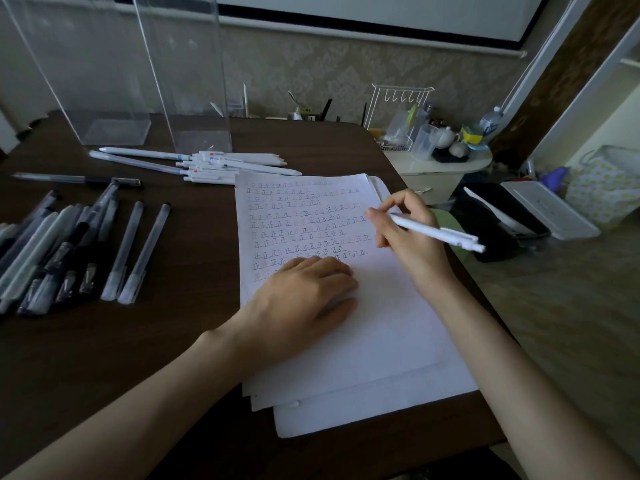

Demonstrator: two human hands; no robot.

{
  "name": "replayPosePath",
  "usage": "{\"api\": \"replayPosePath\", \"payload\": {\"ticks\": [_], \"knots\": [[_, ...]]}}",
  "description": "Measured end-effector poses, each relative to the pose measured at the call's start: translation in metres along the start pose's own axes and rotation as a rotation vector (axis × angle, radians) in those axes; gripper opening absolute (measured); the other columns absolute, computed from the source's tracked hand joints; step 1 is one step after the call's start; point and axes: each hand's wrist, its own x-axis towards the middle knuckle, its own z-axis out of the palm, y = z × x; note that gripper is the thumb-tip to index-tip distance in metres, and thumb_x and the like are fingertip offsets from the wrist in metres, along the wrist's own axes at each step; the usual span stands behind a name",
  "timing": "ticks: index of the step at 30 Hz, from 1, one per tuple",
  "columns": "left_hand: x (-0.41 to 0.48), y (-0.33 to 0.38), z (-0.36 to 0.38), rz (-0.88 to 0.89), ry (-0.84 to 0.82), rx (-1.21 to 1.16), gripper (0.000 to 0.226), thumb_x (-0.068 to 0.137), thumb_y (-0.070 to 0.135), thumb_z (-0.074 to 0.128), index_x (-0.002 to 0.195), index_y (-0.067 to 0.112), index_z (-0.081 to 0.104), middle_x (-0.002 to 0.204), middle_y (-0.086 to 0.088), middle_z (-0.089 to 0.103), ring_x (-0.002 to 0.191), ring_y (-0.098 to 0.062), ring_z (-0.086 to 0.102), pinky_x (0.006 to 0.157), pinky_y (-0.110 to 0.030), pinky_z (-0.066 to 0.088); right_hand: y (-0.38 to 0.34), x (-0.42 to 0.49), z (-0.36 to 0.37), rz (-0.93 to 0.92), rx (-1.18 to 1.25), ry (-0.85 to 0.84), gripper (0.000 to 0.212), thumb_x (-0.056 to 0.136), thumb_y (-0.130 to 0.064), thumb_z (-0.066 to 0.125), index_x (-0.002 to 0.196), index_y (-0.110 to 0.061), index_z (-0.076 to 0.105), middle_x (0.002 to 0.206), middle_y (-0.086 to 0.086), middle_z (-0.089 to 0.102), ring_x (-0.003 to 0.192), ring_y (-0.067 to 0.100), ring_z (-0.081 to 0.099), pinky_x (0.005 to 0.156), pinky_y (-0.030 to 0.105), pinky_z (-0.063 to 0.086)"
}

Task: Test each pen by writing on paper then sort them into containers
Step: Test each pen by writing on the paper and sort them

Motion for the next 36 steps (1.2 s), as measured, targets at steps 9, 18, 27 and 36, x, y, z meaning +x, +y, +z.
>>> {"api": "replayPosePath", "payload": {"ticks": [9, 18, 27, 36], "knots": [[-0.001, 0.003, -0.004, -0.114, 0.018, -0.229, 0.076, 0.075, 0.059, 0.062, 0.138, 0.028, 0.034, 0.118, 0.009, 0.056, 0.109, -0.006, 0.047, 0.094, -0.025, 0.036, -0.007, -0.005, 0.0, -0.001, -0.03, -0.193, 0.036, 0.082, -0.018, 0.046, 0.114, -0.025, 0.06, 0.099, -0.005, 0.068, 0.102, 0.015, 0.059, 0.085, 0.033, 0.045], [0.0, -0.004, -0.004, -0.025, 0.074, -0.22, 0.054, 0.081, 0.047, 0.064, 0.127, 0.019, 0.056, 0.105, -0.001, 0.062, 0.096, -0.011, 0.052, 0.082, -0.021, 0.041, -0.004, -0.007, 0.002, -0.047, -0.113, -0.314, 0.027, 0.089, -0.023, 0.061, 0.116, -0.027, 0.061, 0.105, 0.002, 0.069, 0.099, 0.011, 0.061, 0.076, 0.019, 0.04], [-0.006, -0.009, -0.006, -0.121, 0.089, 0.051, 0.057, 0.084, 0.053, 0.043, 0.125, 0.016, 0.058, 0.106, -0.003, 0.062, 0.095, -0.022, 0.056, 0.082, -0.028, 0.039, -0.005, -0.008, 0.004, -0.048, -0.259, -0.449, 0.048, 0.093, -0.036, 0.053, 0.139, -0.035, 0.04, 0.126, -0.004, 0.059, 0.123, 0.004, 0.046, 0.098, 0.02, 0.036], [-0.068, -0.03, -0.046, -0.587, 0.176, 0.354, 0.049, 0.09, 0.046, 0.044, 0.128, 0.016, 0.055, 0.119, -0.006, 0.059, 0.114, -0.027, 0.052, 0.096, -0.043, 0.041, 0.004, -0.008, 0.011, -0.257, -0.659, -0.463, 0.035, 0.092, -0.03, 0.057, 0.126, -0.02, 0.059, 0.136, -0.007, 0.051, 0.123, 0.012, 0.037, 0.102, 0.02, 0.025]]}}
